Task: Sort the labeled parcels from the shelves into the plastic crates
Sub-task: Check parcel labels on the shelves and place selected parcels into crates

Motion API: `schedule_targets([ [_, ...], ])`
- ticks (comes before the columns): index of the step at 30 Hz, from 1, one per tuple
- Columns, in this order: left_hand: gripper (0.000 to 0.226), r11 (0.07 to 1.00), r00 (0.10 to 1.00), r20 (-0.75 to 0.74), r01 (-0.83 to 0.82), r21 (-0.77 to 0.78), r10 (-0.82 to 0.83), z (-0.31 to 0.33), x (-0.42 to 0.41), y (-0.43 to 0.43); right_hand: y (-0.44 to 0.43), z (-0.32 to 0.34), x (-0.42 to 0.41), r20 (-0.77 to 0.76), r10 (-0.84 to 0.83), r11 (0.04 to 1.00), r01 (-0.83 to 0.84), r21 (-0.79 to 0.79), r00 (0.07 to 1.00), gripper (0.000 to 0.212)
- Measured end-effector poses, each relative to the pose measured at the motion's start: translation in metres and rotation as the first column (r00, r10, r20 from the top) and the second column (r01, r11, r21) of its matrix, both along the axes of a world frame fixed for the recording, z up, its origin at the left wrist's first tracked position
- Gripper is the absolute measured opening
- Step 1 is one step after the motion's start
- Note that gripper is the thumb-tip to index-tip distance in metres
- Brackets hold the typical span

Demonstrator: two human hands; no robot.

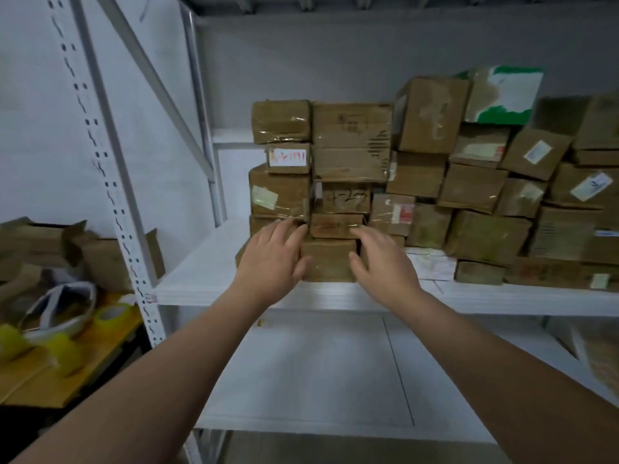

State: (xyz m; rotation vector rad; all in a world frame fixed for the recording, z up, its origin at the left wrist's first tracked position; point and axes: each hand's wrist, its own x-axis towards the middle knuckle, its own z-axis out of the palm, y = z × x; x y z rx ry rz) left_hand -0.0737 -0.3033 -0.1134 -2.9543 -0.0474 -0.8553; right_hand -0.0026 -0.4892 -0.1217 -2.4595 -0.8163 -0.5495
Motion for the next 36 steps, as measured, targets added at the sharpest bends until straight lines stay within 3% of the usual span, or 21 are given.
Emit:
schedule_targets([
  [9, 0.058, 0.998, 0.979, 0.202, -0.02, 0.065, 0.007, 0.073, 0.071, 0.063, 0.069, 0.075, 0.057, 0.176, 0.001, 0.998, -0.011, 0.057, 0.984, 0.049],
  [14, 0.056, 0.999, 0.948, 0.315, 0.036, 0.025, -0.042, 0.103, 0.113, 0.088, 0.105, 0.119, 0.087, 0.303, -0.031, 0.994, -0.002, 0.109, 0.952, 0.053],
  [19, 0.077, 0.967, 0.923, 0.384, 0.122, -0.222, -0.029, 0.127, 0.143, 0.12, 0.131, 0.155, 0.111, 0.422, -0.17, 0.985, 0.15, 0.08, 0.891, 0.061],
  [21, 0.087, 0.91, 0.932, 0.361, 0.177, -0.376, -0.032, 0.141, 0.153, 0.131, 0.139, 0.169, 0.117, 0.438, -0.232, 0.972, 0.229, 0.059, 0.869, 0.064],
  [24, 0.096, 0.797, 0.937, 0.308, 0.309, -0.52, -0.162, 0.157, 0.168, 0.145, 0.152, 0.182, 0.124, 0.43, -0.294, 0.947, 0.322, 0.008, 0.854, 0.063],
  [28, 0.076, 0.778, 0.92, 0.252, 0.389, -0.494, -0.3, 0.166, 0.179, 0.154, 0.162, 0.183, 0.129, 0.422, -0.321, 0.934, 0.356, -0.007, 0.848, 0.051],
  [31, 0.058, 0.768, 0.89, 0.318, 0.446, -0.46, -0.326, 0.164, 0.18, 0.155, 0.167, 0.181, 0.13, 0.423, -0.32, 0.942, 0.331, 0.049, 0.848, 0.044],
  [36, 0.053, 0.737, 0.845, 0.435, 0.503, -0.451, -0.311, 0.154, 0.181, 0.158, 0.175, 0.175, 0.131, 0.429, -0.328, 0.945, 0.298, 0.137, 0.842, 0.043],
])
